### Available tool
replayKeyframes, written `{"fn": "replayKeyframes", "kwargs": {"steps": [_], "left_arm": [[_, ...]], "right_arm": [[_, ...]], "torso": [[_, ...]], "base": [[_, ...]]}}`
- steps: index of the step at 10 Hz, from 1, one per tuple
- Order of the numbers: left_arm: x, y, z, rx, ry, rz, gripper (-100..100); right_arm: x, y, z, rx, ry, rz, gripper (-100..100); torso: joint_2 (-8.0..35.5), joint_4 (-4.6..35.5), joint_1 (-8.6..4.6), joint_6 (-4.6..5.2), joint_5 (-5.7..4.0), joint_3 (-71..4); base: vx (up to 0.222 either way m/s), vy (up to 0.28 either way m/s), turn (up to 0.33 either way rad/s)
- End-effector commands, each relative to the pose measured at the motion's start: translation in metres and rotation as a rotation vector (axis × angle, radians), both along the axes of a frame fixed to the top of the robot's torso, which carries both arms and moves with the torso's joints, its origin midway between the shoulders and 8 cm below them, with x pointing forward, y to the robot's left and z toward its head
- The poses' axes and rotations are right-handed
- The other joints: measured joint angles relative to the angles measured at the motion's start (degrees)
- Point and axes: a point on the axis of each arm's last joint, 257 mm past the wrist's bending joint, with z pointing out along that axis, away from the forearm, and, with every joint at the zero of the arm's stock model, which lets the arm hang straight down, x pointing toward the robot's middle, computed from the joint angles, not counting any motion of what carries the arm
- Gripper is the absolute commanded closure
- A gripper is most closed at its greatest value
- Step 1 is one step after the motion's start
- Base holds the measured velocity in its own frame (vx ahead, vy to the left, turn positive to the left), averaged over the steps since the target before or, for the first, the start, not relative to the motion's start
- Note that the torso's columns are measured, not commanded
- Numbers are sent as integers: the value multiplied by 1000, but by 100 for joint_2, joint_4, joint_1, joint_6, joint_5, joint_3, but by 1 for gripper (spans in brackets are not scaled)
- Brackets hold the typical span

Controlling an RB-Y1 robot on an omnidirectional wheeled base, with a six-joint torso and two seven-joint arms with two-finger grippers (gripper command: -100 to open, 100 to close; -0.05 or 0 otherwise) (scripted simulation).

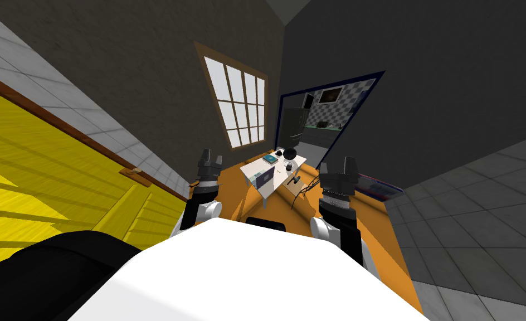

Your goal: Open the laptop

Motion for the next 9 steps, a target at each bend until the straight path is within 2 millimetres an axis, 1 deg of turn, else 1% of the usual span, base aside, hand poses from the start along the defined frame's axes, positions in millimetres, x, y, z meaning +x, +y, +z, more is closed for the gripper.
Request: {"fn": "replayKeyframes", "kwargs": {"steps": [1, 3, 9], "left_arm": [[0, 0, 0, 0, 0, 0, 0], [0, 0, 0, 0, 0, 0, 0], [0, 0, 0, 0, 0, 0, 0]], "right_arm": [[0, 0, 0, 0, 0, 0, 0], [0, 0, 0, 0, 0, 0, 0], [0, 0, 0, 0, 0, 0, 0]], "torso": [[232, 235, 0, 0, 0, -467], [1003, 1006, 0, 0, 0, -2014], [3539, 3537, 0, 0, 0, -7073]], "base": [[0, 0, 0], [0, 0, 0], [0, 0, 0]]}}
